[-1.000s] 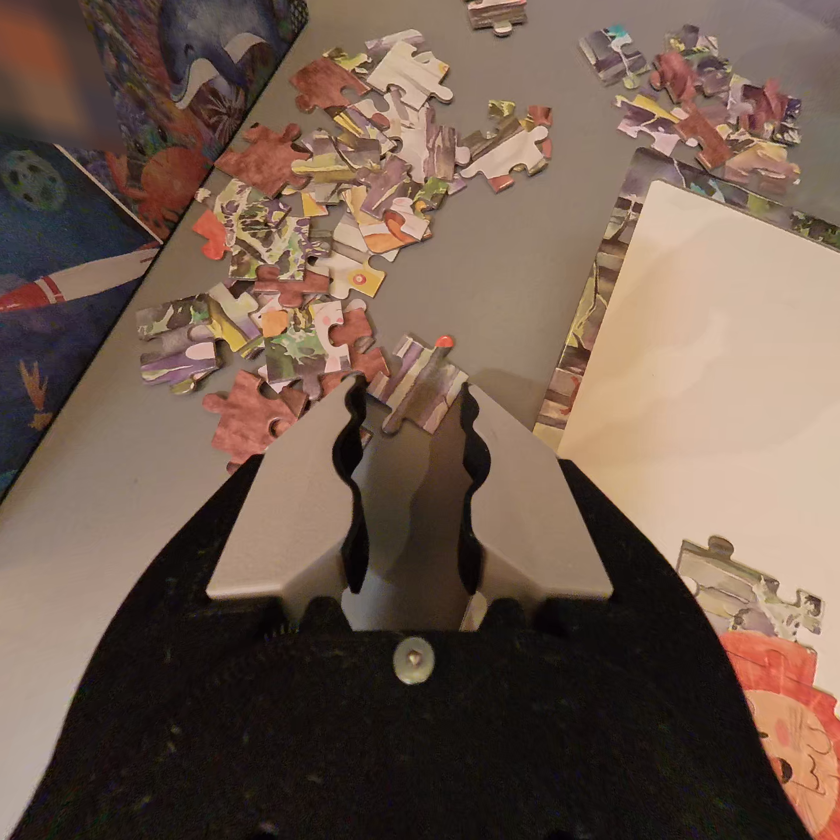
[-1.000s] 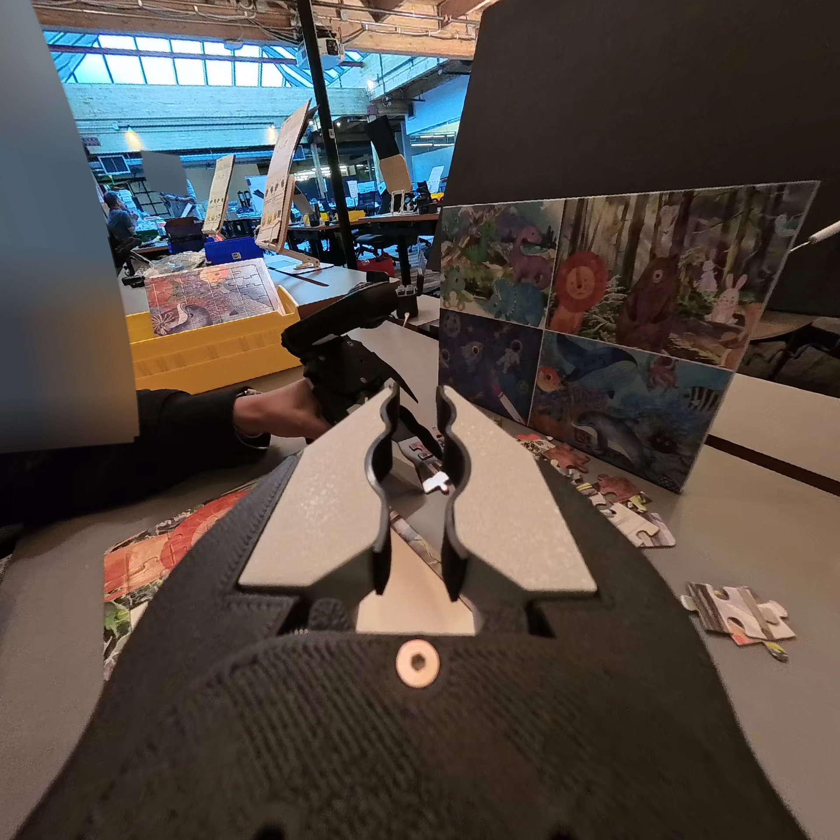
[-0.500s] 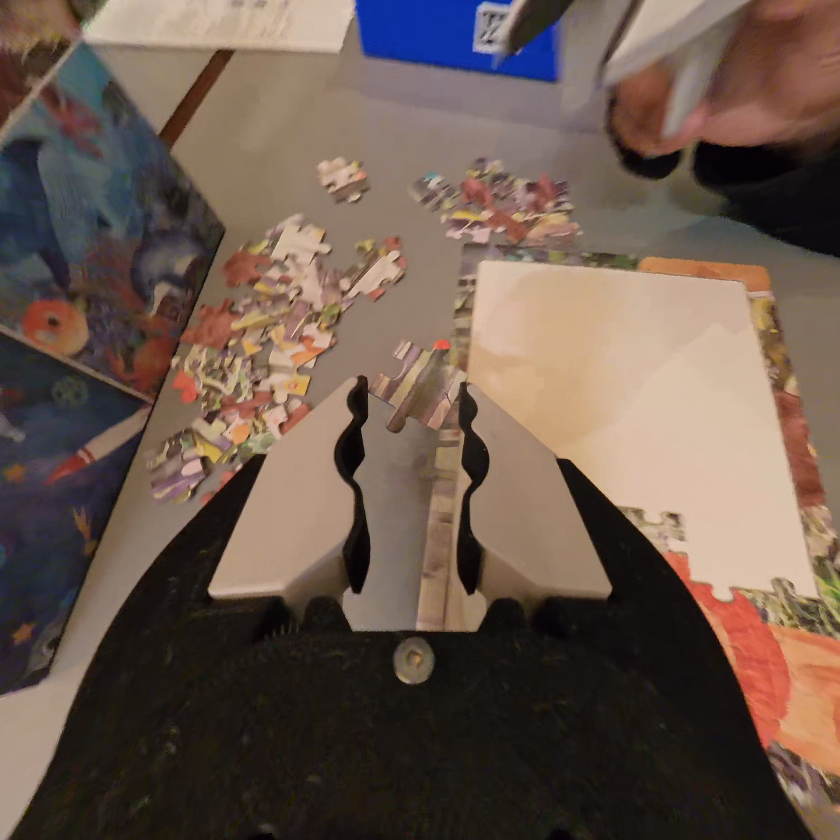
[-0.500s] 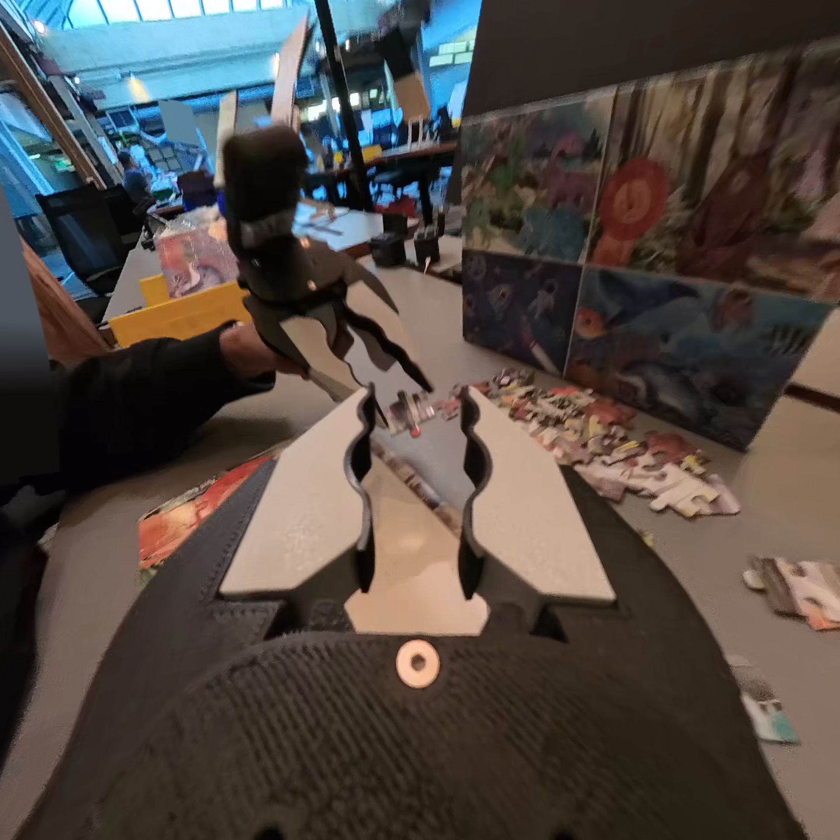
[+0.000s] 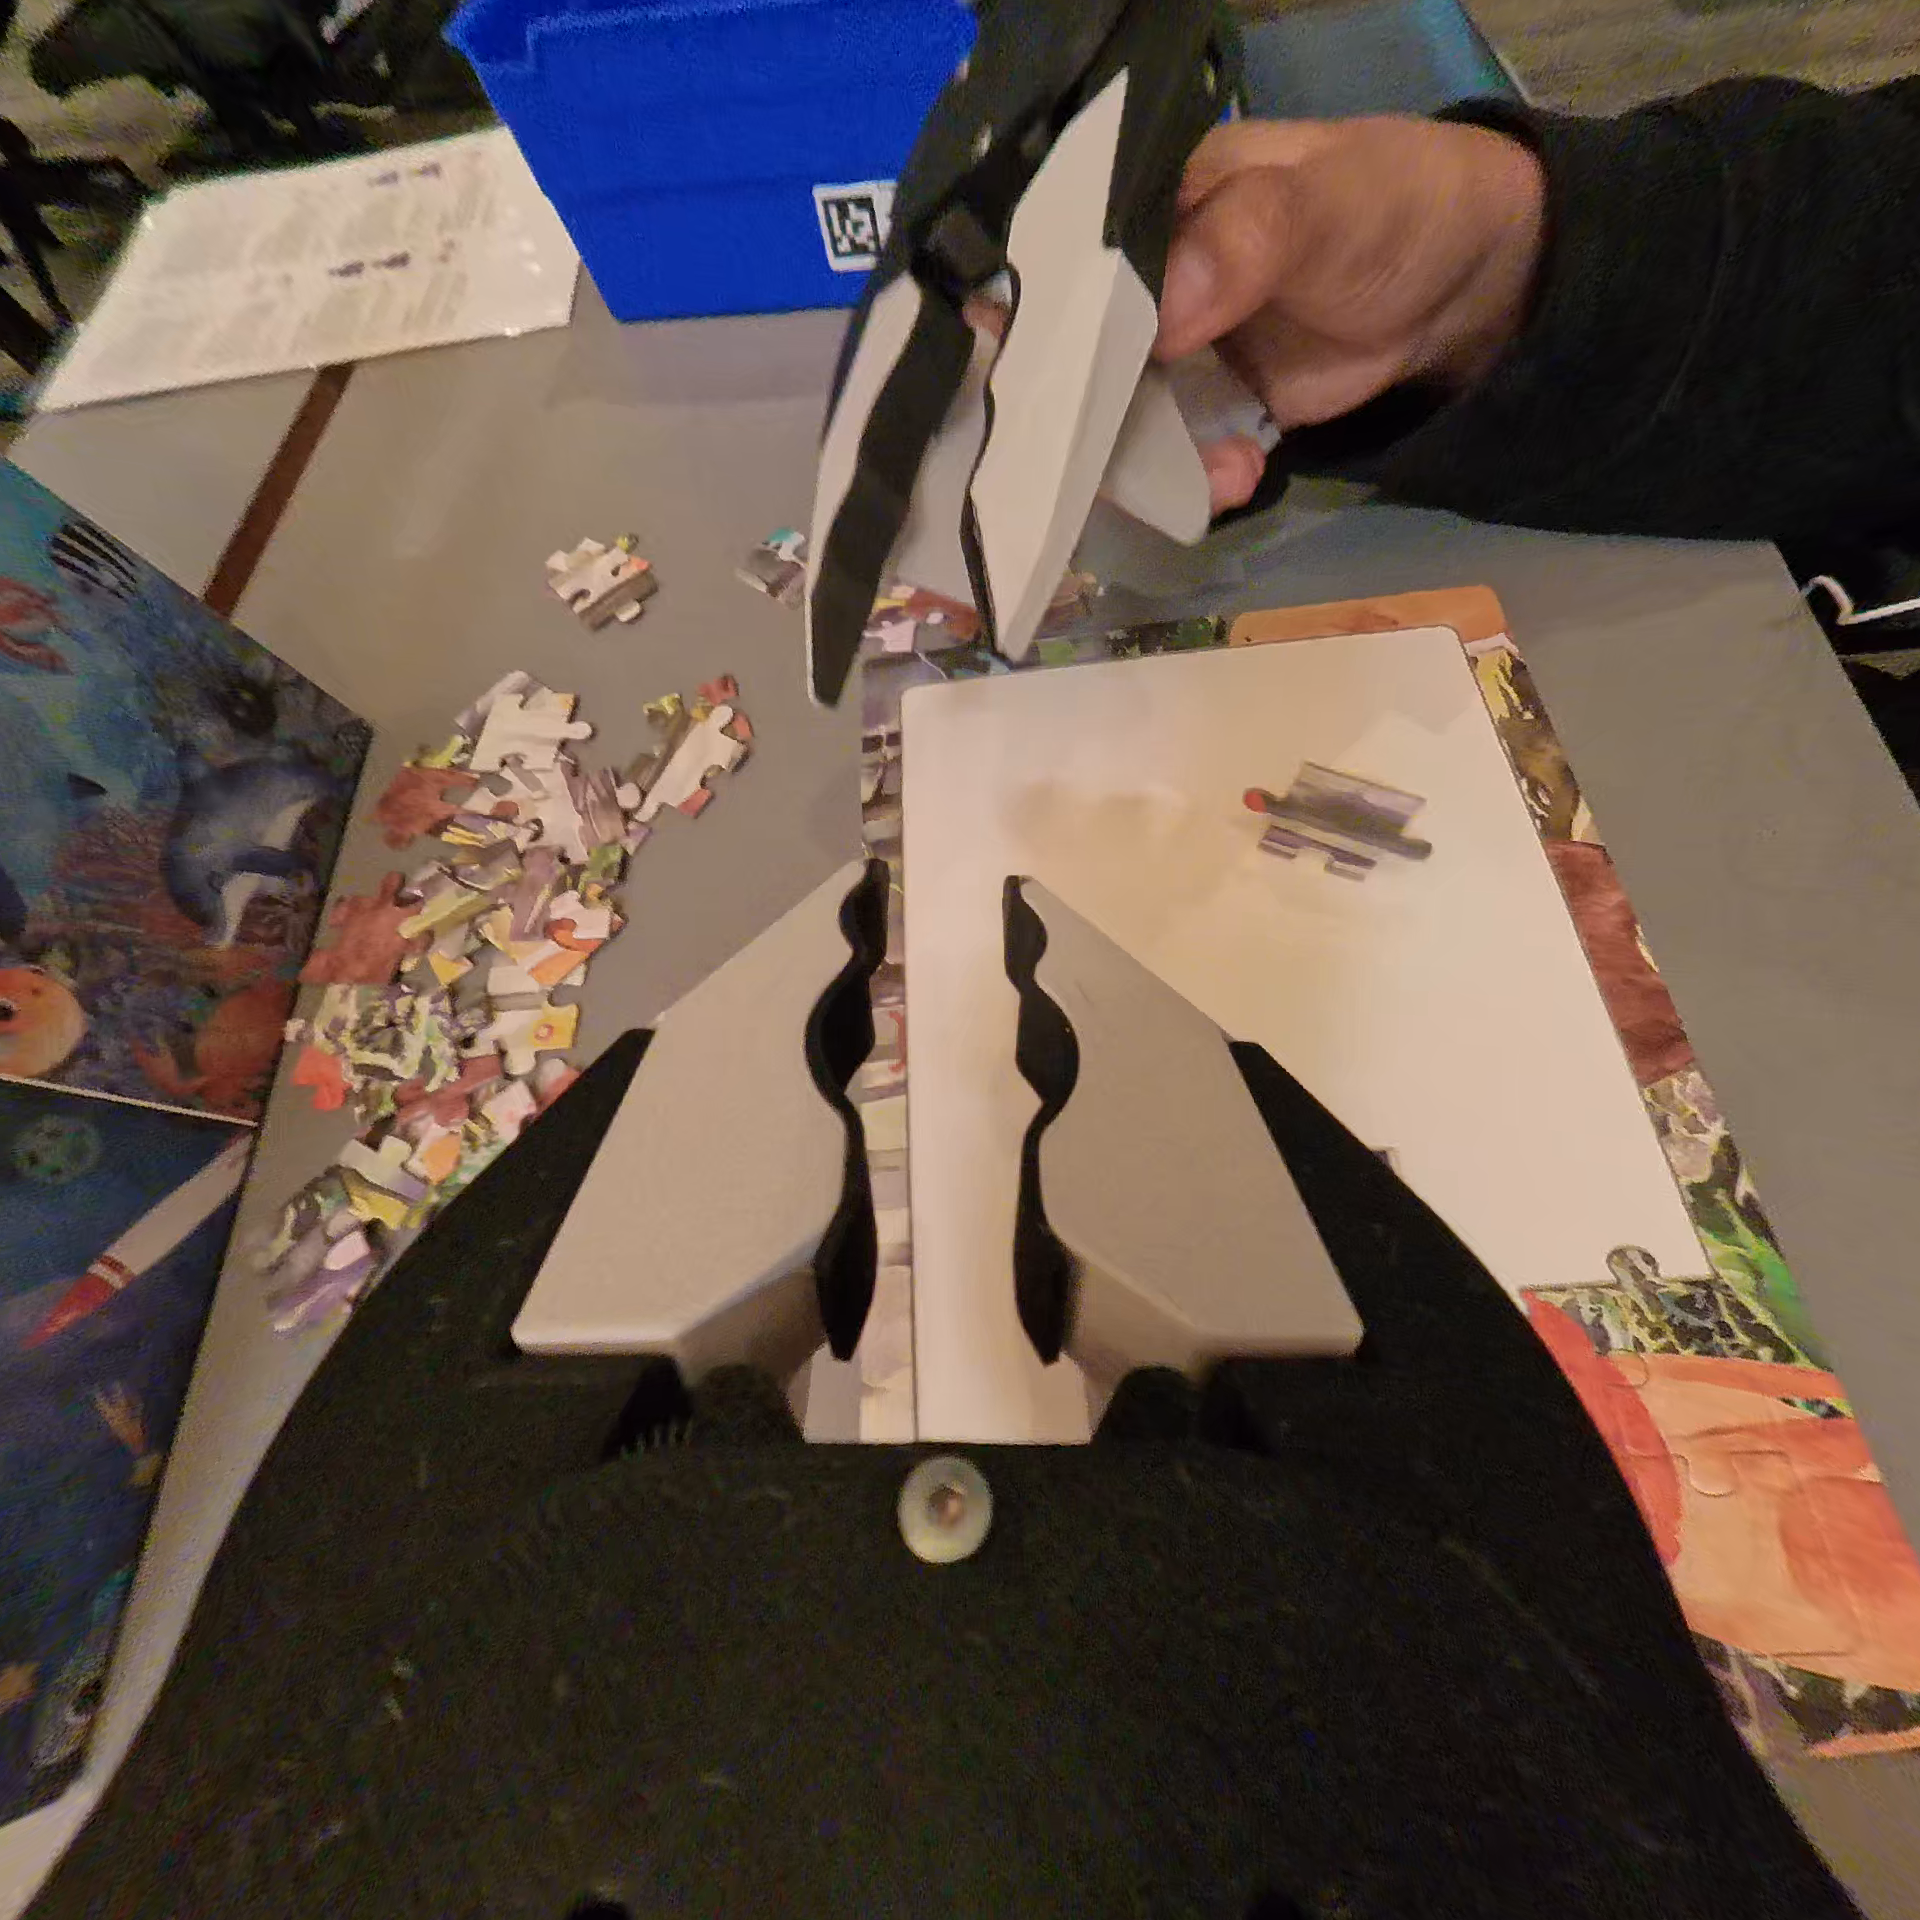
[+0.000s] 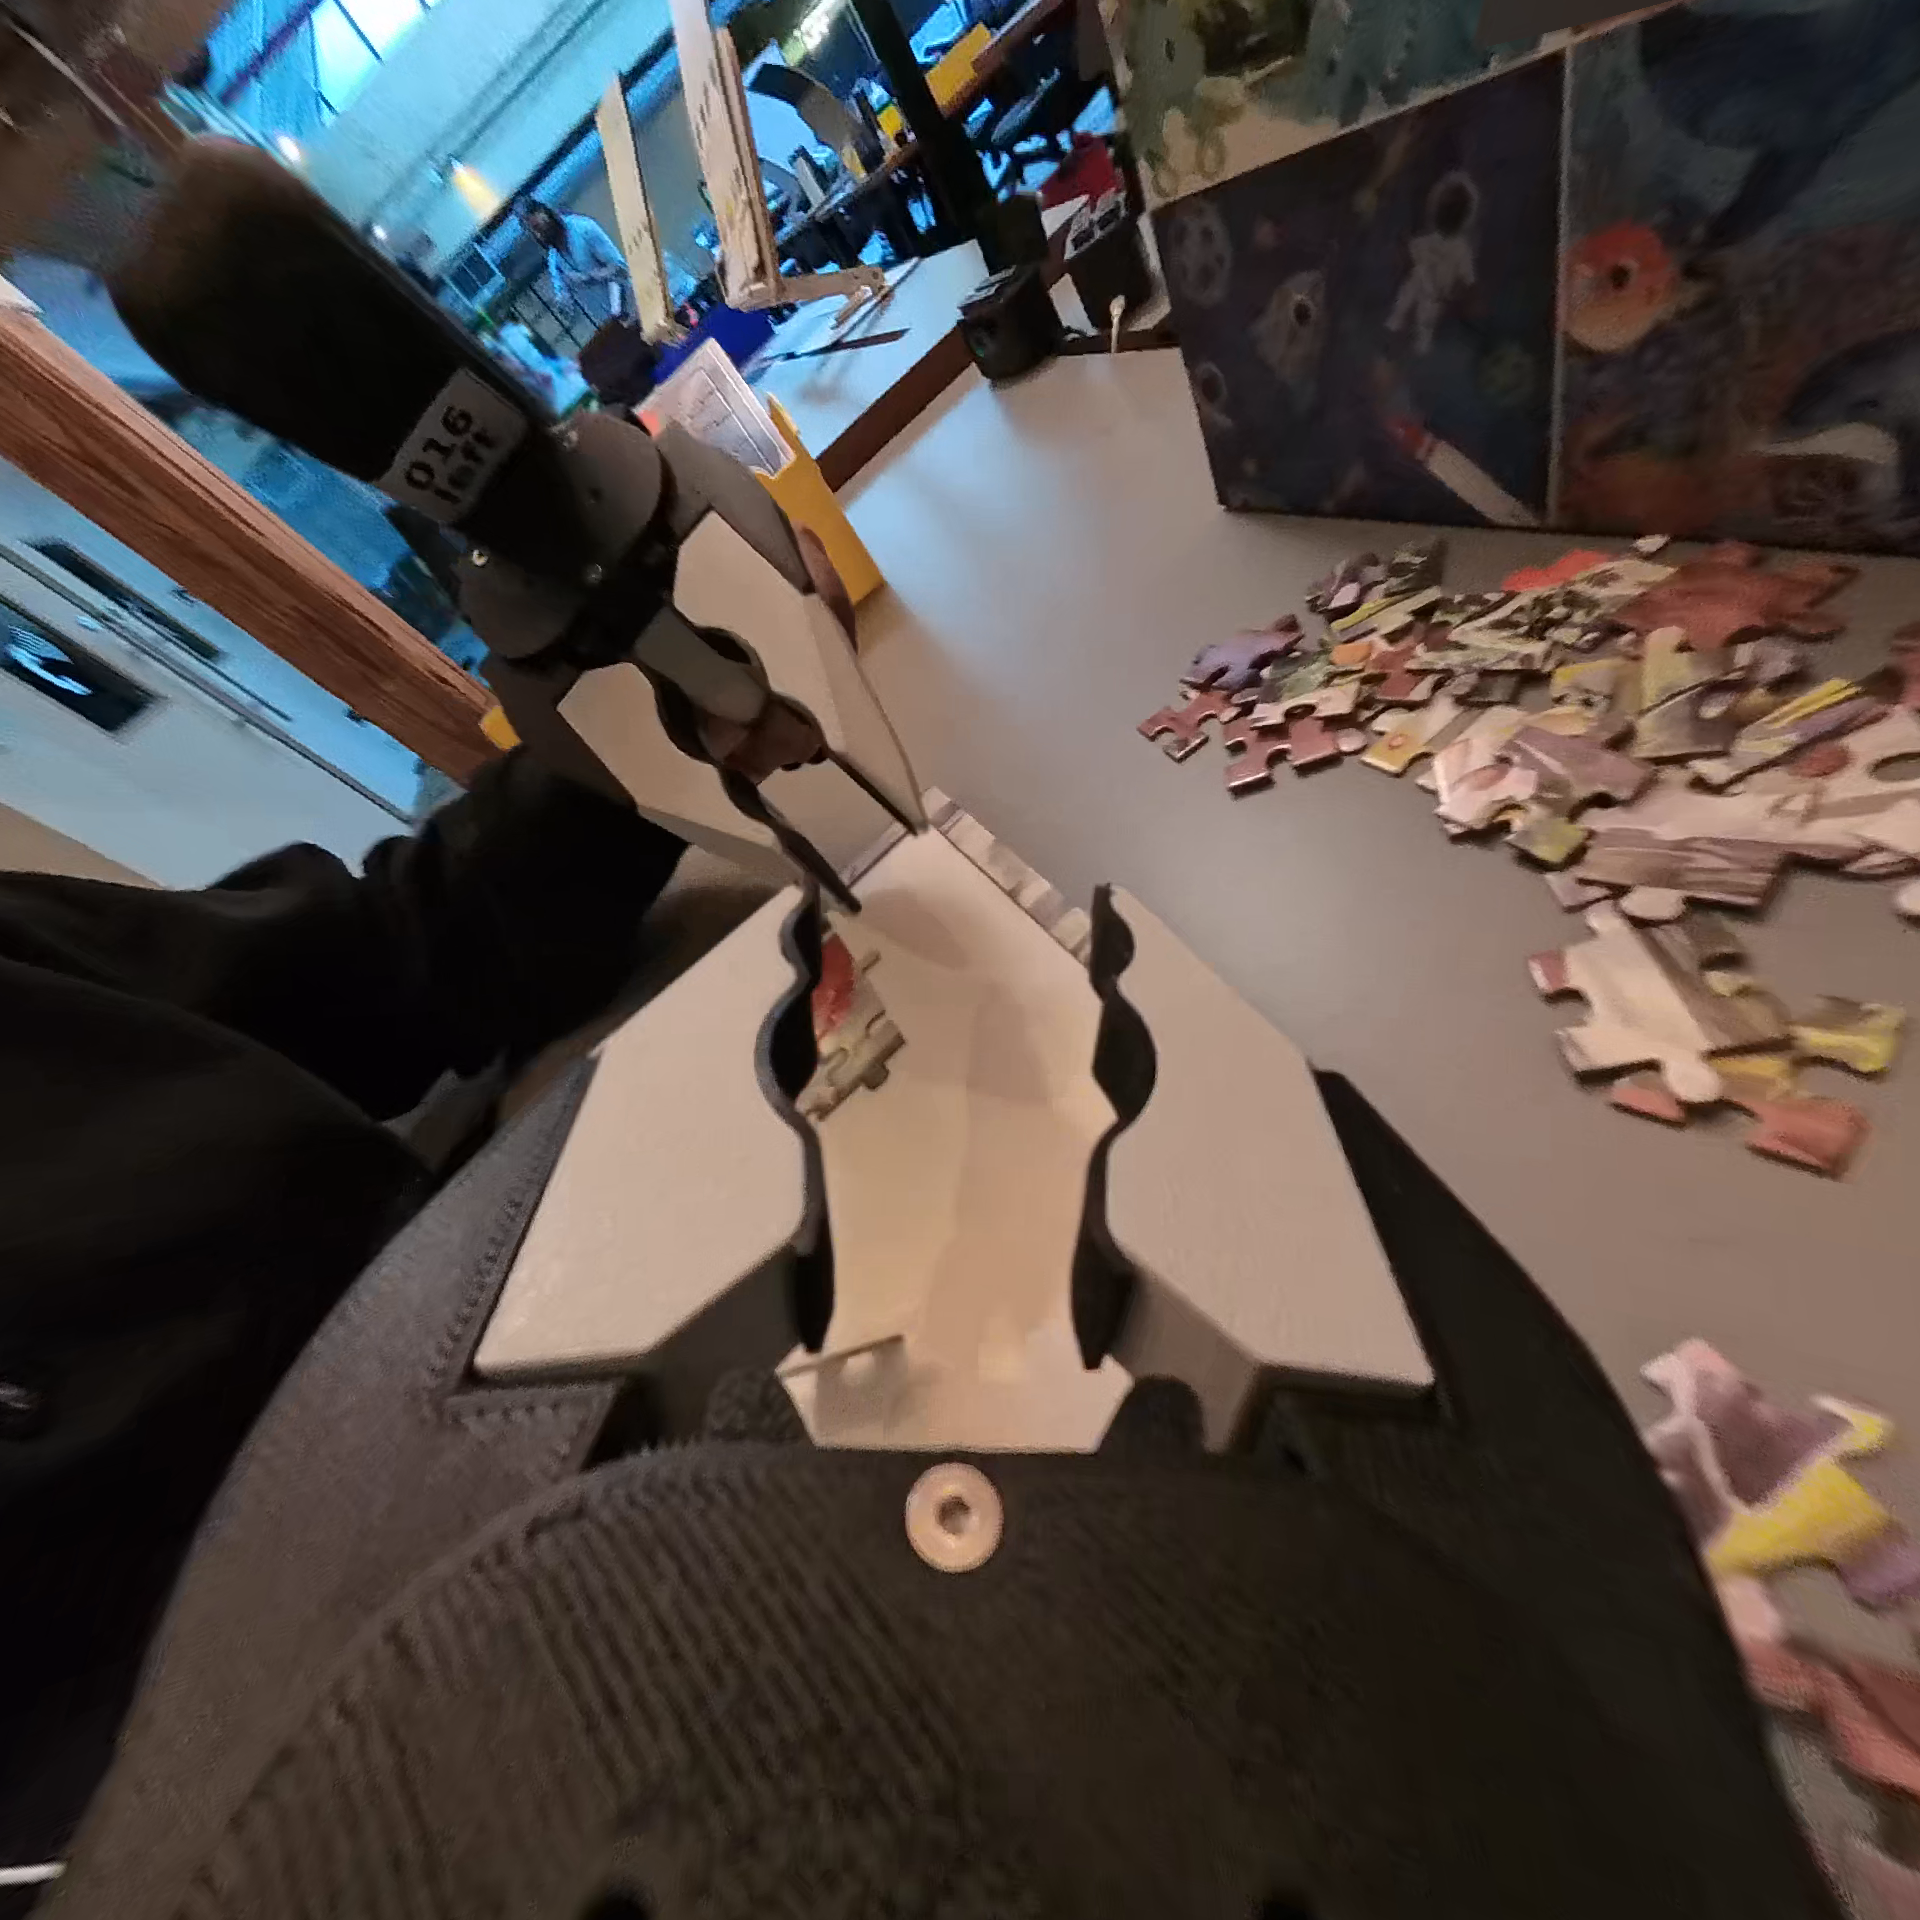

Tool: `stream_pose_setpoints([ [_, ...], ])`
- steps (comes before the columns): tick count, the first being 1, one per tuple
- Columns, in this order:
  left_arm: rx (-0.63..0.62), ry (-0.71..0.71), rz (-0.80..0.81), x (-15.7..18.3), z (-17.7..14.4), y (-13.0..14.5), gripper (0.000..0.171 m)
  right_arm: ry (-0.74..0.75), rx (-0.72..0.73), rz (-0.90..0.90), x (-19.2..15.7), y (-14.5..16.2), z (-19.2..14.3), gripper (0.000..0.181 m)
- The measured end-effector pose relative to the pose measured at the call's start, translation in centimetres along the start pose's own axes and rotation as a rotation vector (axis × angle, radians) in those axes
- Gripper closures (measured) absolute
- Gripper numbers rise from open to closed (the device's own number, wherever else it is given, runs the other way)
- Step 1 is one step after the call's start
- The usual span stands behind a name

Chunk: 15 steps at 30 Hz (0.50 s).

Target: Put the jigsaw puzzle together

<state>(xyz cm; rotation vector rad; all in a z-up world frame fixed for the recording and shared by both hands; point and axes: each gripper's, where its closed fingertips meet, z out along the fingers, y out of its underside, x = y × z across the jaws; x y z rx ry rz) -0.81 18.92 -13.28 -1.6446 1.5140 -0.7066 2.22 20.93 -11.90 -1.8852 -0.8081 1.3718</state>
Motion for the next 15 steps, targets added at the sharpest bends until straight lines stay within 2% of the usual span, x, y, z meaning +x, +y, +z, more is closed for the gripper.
stream_pose_setpoints([
  [3,-0.026,0.049,-0.035,1.3,0.3,0.7,0.151,0.071,0.003,-0.105,0.2,-0.7,-0.9,0.135],
  [8,-0.057,0.192,-0.097,6.7,2.4,1.5,0.144,0.176,-0.028,-0.213,1.1,-0.4,-0.9,0.138],
  [11,-0.125,0.206,-0.058,9.1,4.7,1.9,0.134,0.193,-0.048,-0.231,1.3,-0.1,-0.6,0.138],
  [15,-0.154,0.219,-0.049,10.5,7.2,1.6,0.126,0.199,-0.019,-0.253,0.9,-0.8,-1.0,0.138],
])
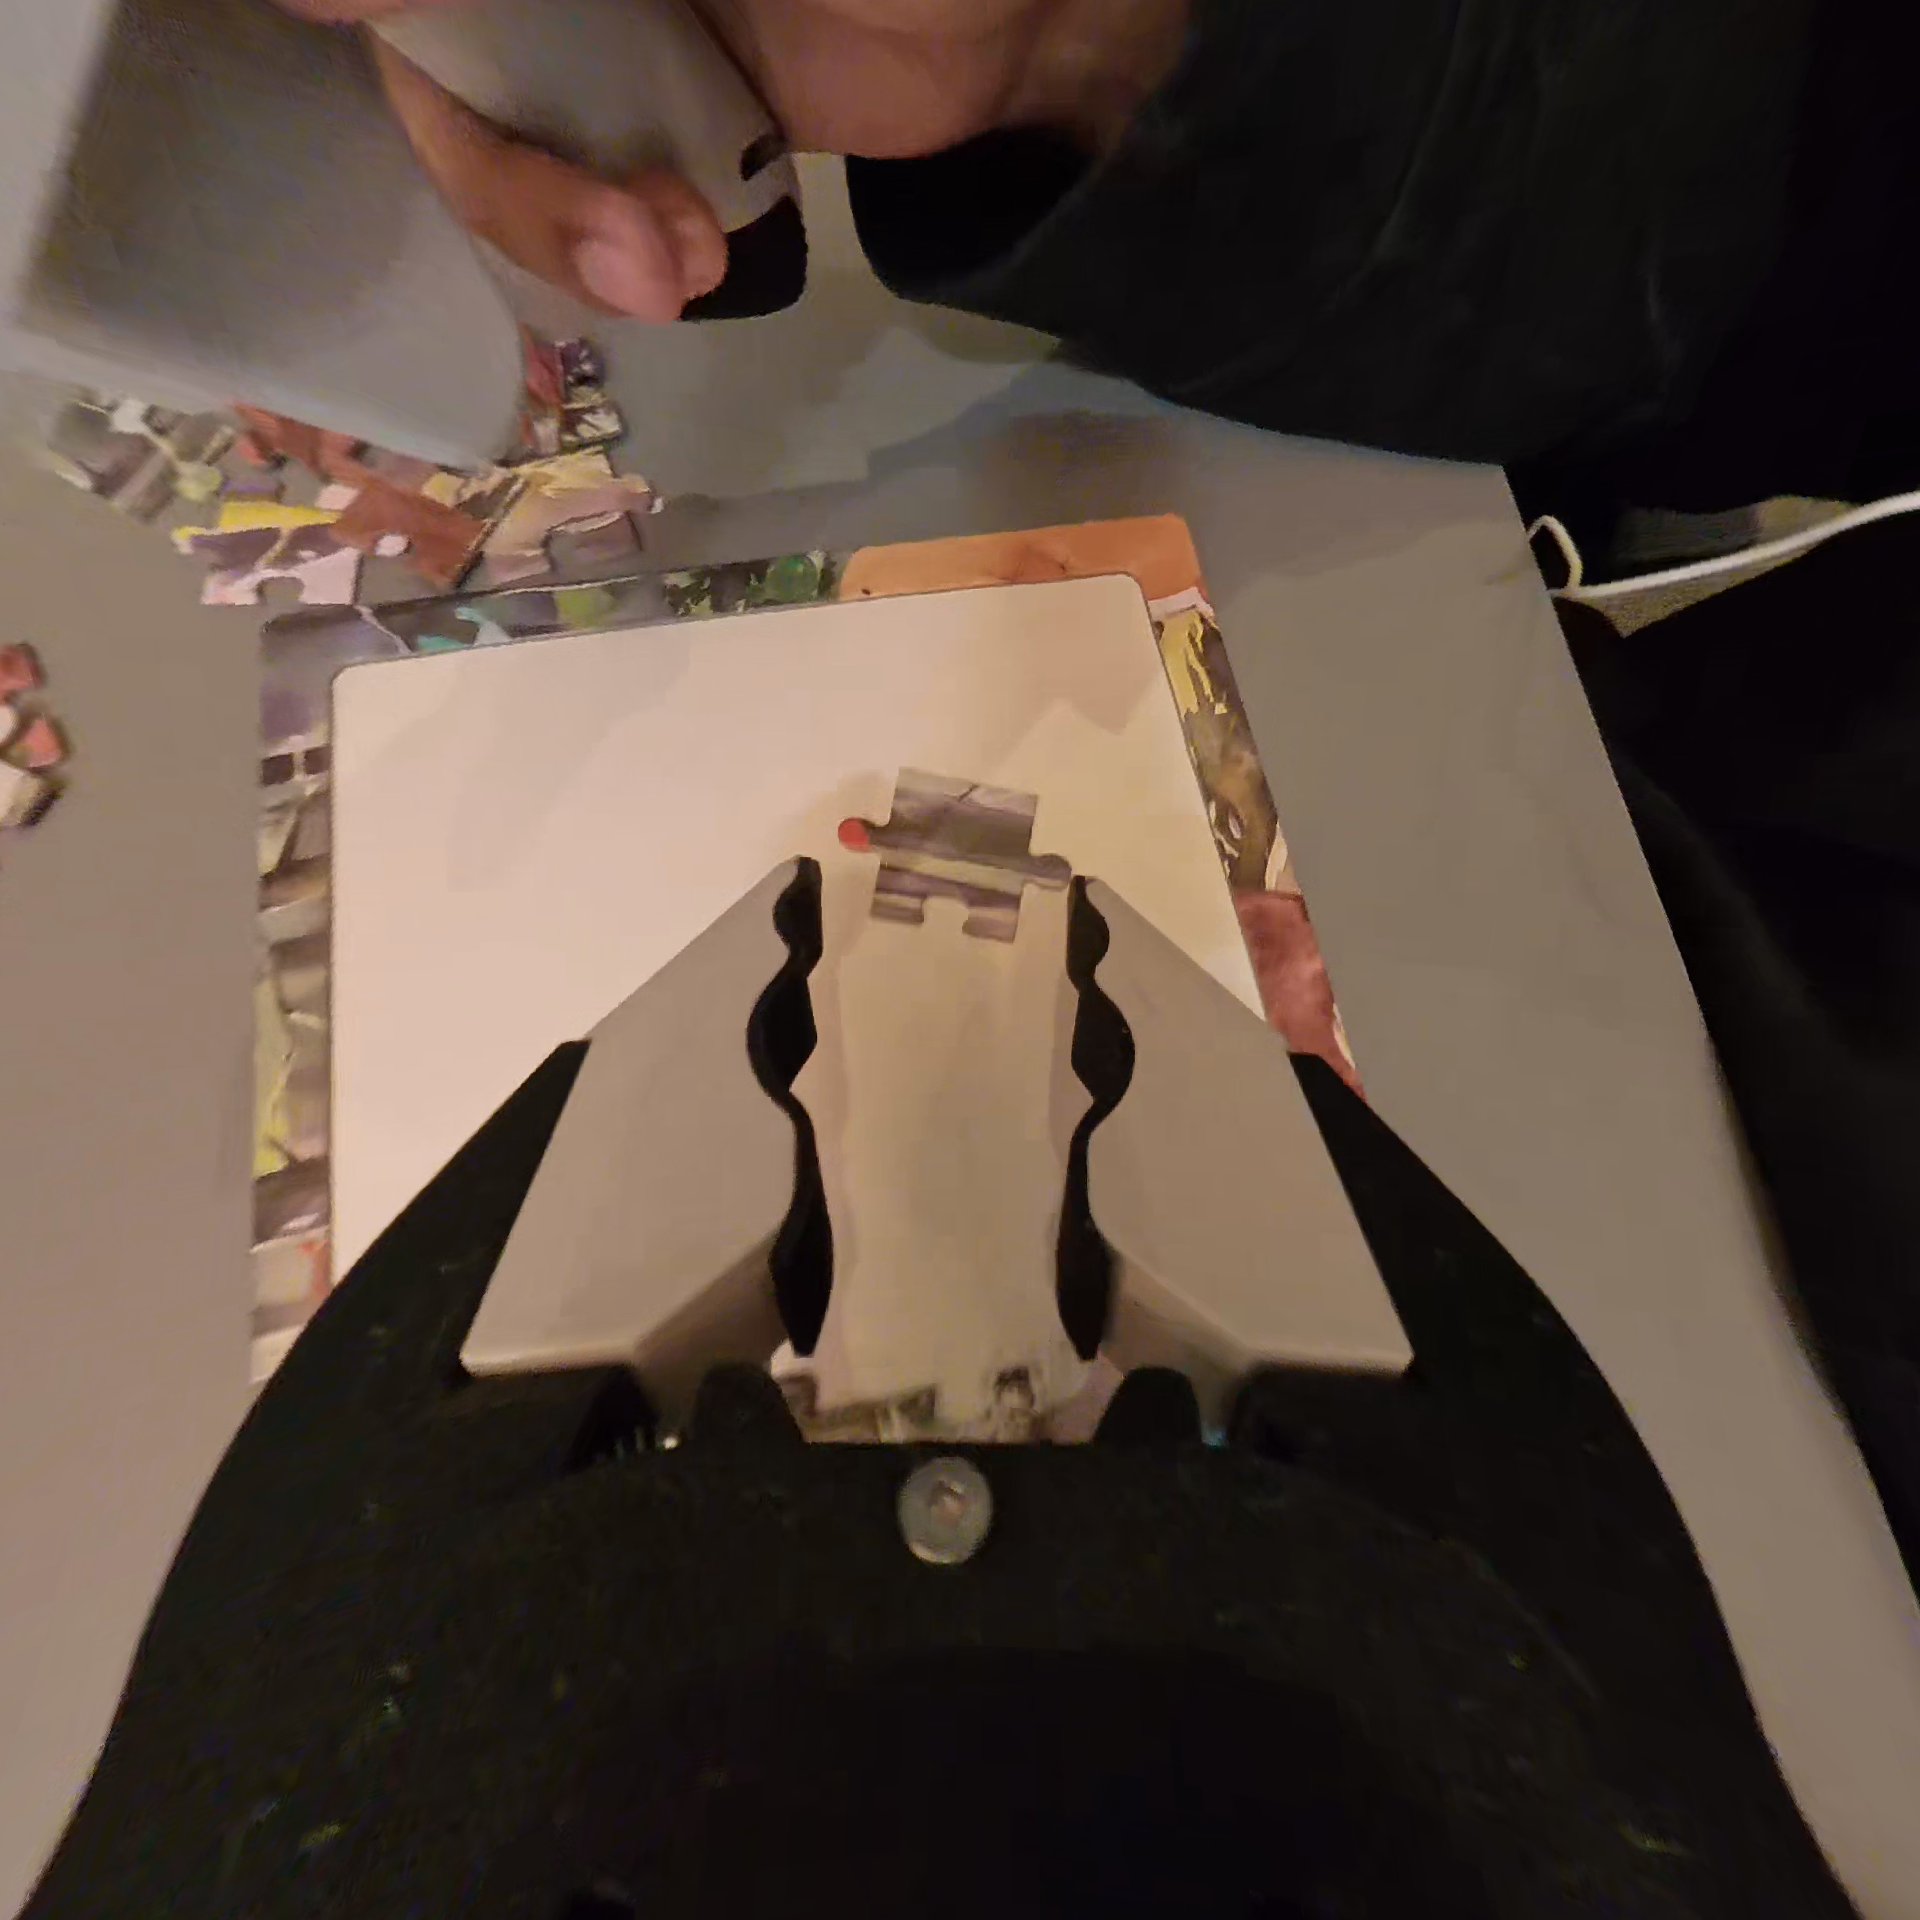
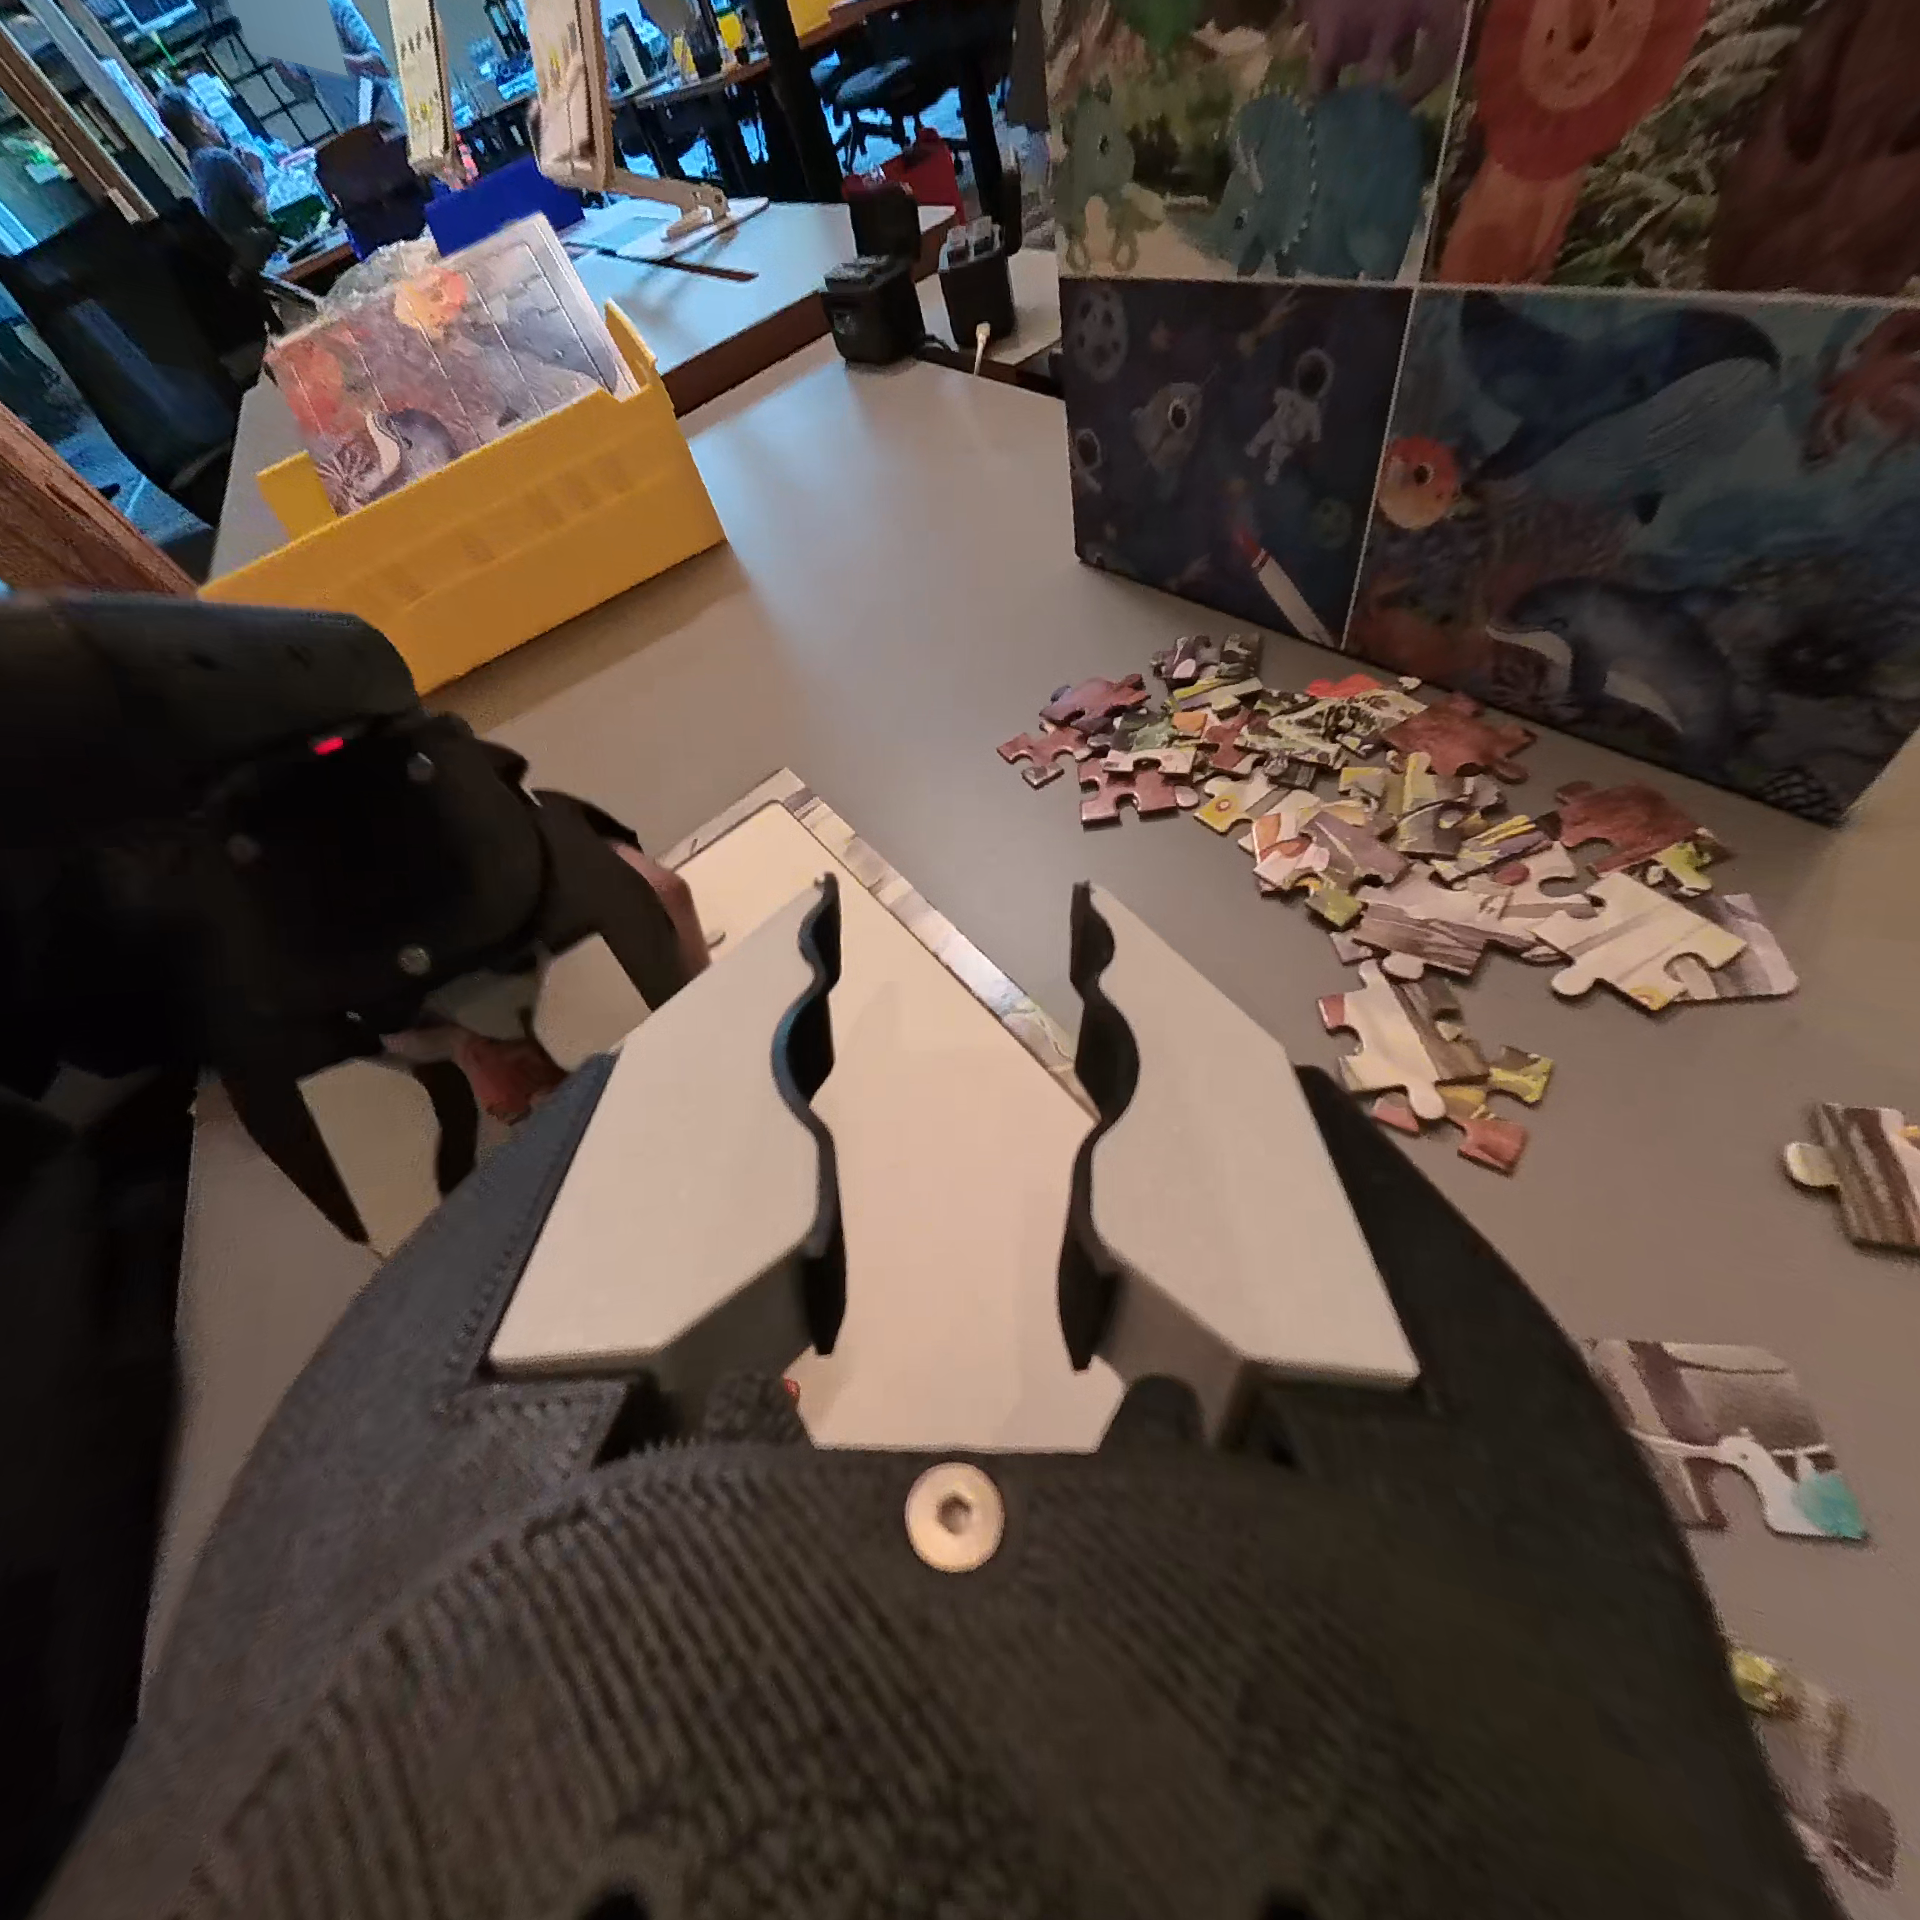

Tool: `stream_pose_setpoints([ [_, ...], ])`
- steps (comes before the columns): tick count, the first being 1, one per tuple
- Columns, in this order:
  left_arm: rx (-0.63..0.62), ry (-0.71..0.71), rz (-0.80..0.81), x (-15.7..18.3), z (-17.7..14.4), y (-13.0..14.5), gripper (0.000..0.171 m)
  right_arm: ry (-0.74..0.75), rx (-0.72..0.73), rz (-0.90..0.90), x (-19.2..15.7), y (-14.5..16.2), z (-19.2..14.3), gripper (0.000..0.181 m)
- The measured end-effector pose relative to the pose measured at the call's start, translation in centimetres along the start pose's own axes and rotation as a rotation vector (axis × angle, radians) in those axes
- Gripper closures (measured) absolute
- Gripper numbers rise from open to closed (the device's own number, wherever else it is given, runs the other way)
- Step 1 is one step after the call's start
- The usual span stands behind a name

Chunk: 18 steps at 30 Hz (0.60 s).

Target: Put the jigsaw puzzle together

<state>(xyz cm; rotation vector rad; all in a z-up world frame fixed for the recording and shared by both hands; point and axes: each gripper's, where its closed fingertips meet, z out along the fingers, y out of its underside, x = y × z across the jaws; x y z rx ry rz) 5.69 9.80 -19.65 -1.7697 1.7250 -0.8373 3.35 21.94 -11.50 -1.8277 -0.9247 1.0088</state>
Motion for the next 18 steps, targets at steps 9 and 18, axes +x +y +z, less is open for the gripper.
stream_pose_setpoints([
  [9,-0.09,-0.023,-0.008,-0.1,1.7,1.1,0.127,0.001,0.094,-0.009,-0.3,-2.0,-1.6,0.138],
  [18,-0.072,-0.032,0.082,0.5,2.1,0.6,0.13,0.011,0.11,-0.004,0.1,-2.2,-1.9,0.139],
])
